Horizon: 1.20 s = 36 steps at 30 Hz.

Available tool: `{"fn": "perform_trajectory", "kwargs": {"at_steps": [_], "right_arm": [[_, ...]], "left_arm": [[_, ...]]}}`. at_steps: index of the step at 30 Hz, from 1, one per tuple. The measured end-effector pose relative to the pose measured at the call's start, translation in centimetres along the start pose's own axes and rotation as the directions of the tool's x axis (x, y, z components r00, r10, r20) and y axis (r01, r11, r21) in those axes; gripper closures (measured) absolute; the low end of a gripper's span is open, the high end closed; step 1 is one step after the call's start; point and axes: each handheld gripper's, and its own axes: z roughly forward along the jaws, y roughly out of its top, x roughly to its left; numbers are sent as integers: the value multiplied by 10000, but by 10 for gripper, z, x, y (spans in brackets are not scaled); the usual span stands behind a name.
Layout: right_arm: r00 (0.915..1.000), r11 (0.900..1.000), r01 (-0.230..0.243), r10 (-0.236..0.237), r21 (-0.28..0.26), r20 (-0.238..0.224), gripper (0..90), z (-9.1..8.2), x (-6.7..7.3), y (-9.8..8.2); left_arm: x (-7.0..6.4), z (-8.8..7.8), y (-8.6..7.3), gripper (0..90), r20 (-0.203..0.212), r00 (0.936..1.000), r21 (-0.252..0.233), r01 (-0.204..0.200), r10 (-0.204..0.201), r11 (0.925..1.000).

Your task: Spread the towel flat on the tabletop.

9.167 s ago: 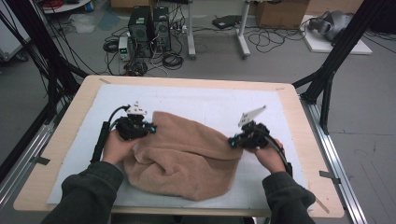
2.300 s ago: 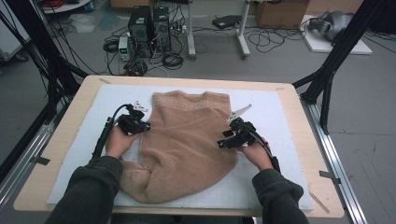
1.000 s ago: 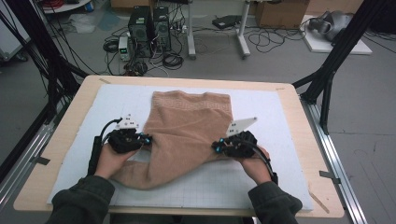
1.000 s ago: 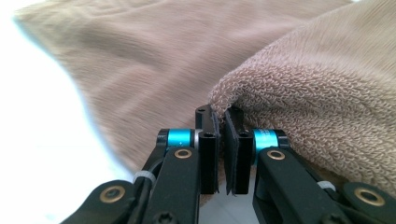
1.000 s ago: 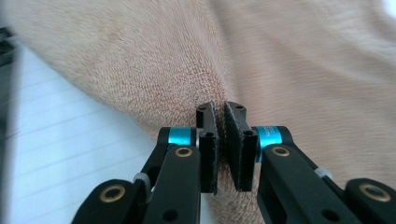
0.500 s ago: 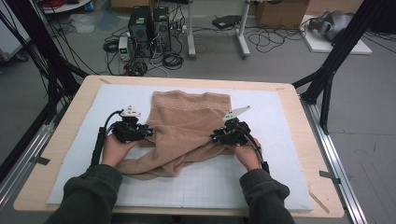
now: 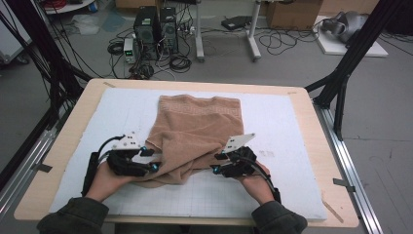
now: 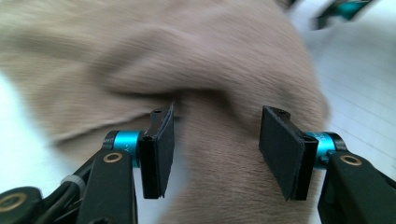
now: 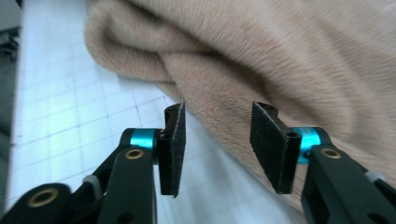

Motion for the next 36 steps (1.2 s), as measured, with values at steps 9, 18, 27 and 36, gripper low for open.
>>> {"fn": "perform_trajectory", "kwargs": {"at_steps": [9,18,27,36], "right_arm": [[9989,9975,206,-235,680,418,763,39,-2,1],[9993,9994,333,-331,-85,179,852,-17,-9,3],[9882,9990,-429,405,131,1477,852,-61,-51,-1],[9759,9813,-1484,1252,1227,1788,827,-8,-92,-11]], "left_arm": [[-1,26,-4,773,34,9999,473,-118,116,9988],[6,-11,15,792,-296,9938,-1485,1012,-1067,9837],[39,18,25,795,-1582,9721,-1083,1571,-1731,9816],[68,58,30,774,-2408,9465,-519,2086,-2150,9766]]}}
